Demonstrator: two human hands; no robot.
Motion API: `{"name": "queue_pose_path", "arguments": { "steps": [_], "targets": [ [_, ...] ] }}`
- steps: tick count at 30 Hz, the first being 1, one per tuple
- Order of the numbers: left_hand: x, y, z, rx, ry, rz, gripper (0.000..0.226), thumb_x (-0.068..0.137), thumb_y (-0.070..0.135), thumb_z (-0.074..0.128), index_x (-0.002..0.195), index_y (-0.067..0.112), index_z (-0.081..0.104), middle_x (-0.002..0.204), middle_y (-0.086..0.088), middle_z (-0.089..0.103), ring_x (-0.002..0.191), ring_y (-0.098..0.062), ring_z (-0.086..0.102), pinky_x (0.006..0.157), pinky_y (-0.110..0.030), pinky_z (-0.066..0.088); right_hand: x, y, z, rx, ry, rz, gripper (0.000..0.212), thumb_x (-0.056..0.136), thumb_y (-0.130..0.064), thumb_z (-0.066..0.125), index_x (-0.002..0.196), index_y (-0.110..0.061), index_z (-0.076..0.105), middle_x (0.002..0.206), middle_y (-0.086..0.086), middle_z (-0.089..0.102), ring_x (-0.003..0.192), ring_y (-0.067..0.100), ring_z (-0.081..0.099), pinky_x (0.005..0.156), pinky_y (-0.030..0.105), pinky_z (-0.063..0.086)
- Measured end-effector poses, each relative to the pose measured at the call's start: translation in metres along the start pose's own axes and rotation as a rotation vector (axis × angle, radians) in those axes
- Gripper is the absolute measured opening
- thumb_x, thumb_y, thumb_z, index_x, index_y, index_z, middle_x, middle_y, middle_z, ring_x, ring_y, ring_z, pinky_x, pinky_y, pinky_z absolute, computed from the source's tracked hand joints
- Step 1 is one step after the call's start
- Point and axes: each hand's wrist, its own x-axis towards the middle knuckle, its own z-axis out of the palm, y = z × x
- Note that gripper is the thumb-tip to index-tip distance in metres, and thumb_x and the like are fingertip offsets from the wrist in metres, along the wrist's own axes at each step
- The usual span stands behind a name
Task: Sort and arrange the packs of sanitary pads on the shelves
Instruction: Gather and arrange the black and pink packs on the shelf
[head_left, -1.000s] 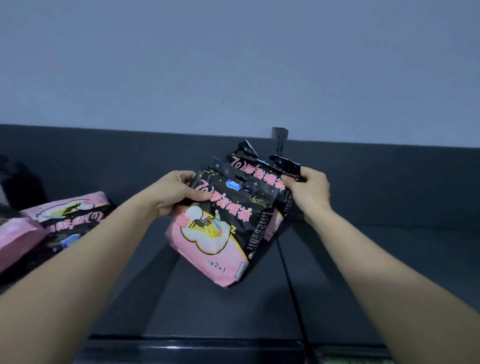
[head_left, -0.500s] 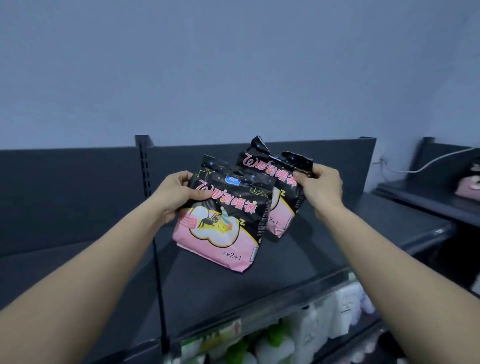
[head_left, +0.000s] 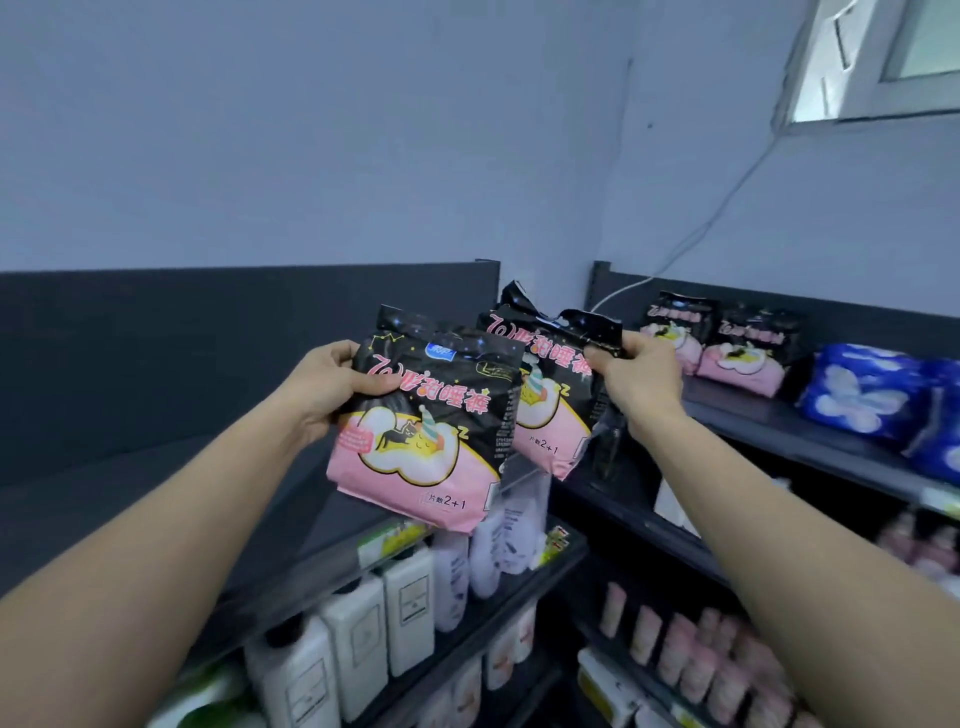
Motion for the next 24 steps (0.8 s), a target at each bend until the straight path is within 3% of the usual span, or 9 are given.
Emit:
{"name": "queue_pose_path", "arguments": {
  "steps": [3, 11, 15, 21, 24],
  "targets": [
    [0.019, -0.009, 0.050, -0.010, -0.034, -0.017, 0.028, 0.072, -0.010, 0.073, 0.087, 0.008, 0.058, 0.084, -0.008, 0.068, 0.062, -0.018, 0.067, 0.050, -0.025, 0.057, 0.026, 0.033, -0.038, -0.019, 0.019, 0.050, 0.012, 0.078, -0.036, 0.073, 0.069, -0.032, 0.066, 0.085, -0.006, 0.073, 0.089, 0.024, 0.067, 0.087, 0.042, 0.054],
    [0.085, -0.025, 0.167, -0.032, -0.126, -0.044, 0.028, 0.070, -0.007, 0.075, 0.084, 0.010, 0.059, 0.086, -0.009, 0.069, 0.071, -0.023, 0.067, 0.061, -0.032, 0.060, 0.087, 0.100, -0.113, -0.071, 0.099, 0.116, 0.013, 0.081, -0.031, 0.073, 0.072, -0.028, 0.065, 0.086, -0.006, 0.072, 0.086, 0.022, 0.068, 0.083, 0.043, 0.056],
    [0.127, -0.032, 0.218, -0.038, -0.180, -0.058, 0.028, 0.070, -0.007, 0.075, 0.086, 0.010, 0.061, 0.085, -0.009, 0.070, 0.068, -0.022, 0.068, 0.060, -0.033, 0.061, 0.122, 0.134, -0.132, -0.105, 0.152, 0.141, 0.012, 0.078, -0.032, 0.075, 0.086, -0.024, 0.069, 0.092, -0.004, 0.073, 0.086, 0.021, 0.069, 0.082, 0.043, 0.056],
    [0.208, -0.039, 0.285, -0.062, -0.274, -0.085, 0.034, 0.071, -0.007, 0.075, 0.099, 0.008, 0.061, 0.087, -0.010, 0.071, 0.065, -0.021, 0.070, 0.059, -0.036, 0.060, 0.183, 0.166, -0.148, -0.145, 0.218, 0.169, 0.014, 0.084, -0.024, 0.073, 0.073, -0.025, 0.064, 0.078, -0.009, 0.071, 0.080, 0.017, 0.067, 0.082, 0.042, 0.056],
    [0.250, -0.039, 0.313, -0.073, -0.297, -0.097, 0.029, 0.073, -0.007, 0.074, 0.091, 0.011, 0.060, 0.070, -0.004, 0.073, 0.055, -0.017, 0.069, 0.052, -0.034, 0.060, 0.219, 0.178, -0.154, -0.175, 0.255, 0.164, 0.018, 0.085, -0.021, 0.072, 0.070, -0.026, 0.063, 0.076, -0.008, 0.068, 0.075, 0.015, 0.064, 0.081, 0.037, 0.054]
  ]
}}
